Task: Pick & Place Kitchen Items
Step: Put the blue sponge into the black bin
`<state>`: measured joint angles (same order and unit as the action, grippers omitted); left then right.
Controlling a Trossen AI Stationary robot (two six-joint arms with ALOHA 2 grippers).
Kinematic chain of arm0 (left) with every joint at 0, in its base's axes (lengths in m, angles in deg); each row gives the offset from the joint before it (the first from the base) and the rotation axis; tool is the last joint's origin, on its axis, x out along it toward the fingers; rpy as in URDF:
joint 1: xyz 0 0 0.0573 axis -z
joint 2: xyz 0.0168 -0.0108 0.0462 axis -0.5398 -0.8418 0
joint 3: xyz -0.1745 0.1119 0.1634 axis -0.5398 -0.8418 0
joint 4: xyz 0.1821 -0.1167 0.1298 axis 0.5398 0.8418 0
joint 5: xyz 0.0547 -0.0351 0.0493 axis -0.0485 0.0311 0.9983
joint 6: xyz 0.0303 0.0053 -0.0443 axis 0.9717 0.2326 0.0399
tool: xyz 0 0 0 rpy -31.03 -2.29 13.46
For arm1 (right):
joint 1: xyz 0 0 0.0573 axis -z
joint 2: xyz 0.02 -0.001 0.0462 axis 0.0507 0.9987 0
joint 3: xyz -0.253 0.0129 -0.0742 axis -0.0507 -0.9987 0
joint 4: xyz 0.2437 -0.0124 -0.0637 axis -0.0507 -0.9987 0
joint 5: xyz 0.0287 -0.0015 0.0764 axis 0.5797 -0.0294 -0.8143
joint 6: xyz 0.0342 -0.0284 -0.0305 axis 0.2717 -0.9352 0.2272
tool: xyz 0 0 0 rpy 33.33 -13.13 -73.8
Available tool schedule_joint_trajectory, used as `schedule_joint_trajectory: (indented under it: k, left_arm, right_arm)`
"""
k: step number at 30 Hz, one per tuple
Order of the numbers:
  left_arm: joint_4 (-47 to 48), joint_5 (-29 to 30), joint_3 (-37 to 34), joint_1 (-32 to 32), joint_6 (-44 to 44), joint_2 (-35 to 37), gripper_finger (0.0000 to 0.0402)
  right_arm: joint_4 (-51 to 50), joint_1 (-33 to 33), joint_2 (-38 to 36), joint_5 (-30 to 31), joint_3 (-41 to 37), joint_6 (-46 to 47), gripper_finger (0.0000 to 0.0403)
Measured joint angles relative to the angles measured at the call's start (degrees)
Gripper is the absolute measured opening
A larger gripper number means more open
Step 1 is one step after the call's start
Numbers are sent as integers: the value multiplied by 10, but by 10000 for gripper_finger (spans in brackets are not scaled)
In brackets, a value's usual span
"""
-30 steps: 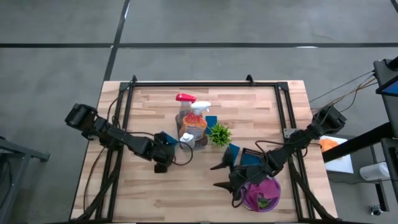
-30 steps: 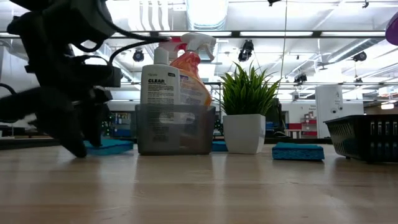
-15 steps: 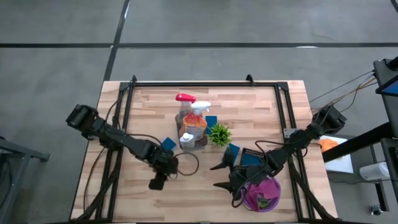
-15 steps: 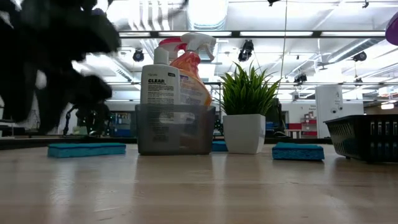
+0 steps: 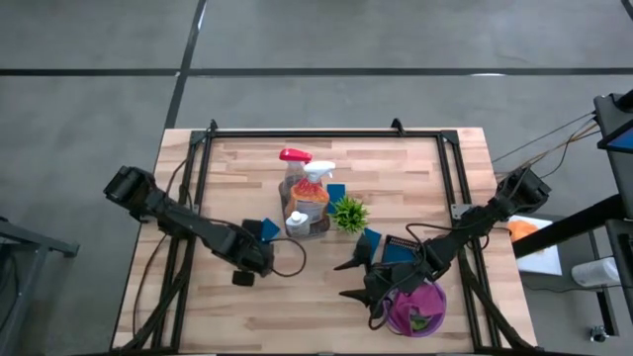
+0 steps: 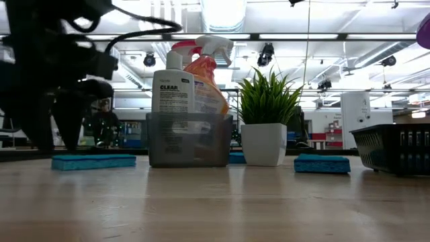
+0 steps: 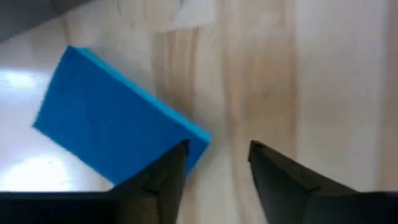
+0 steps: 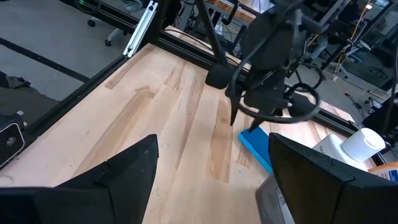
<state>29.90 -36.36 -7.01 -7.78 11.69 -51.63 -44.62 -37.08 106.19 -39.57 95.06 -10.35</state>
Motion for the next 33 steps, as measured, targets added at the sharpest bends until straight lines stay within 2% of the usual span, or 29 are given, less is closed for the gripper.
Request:
schedule_joint_trajectory:
  k: [5,7,12,17,23,27,33]
  left_arm:
    - [13,81,-27,8,37,0,254]
    - [13,87,-39,9,49,0,274]
    - [-1,87,-67,10,59,4,283]
    - [-14,96,-76,11,56,4,228]
    - [-31,120,-73,8,46,0,108]
    - [-35,110,-73,9,29,0,21]
    - [-35,78,-72,20,16,0,5]
  right_arm:
    - [0,0,0,0,0,0,299]
    - [0,0,0,0,0,0,299]
    - [0,0,0,0,0,0,299]
    - [0,0,0,0,0,0,299]
    - [0,0,0,0,0,0,299]
    - [0,0,0,0,0,5,299]
    - [-5,0,0,0,0,13,299]
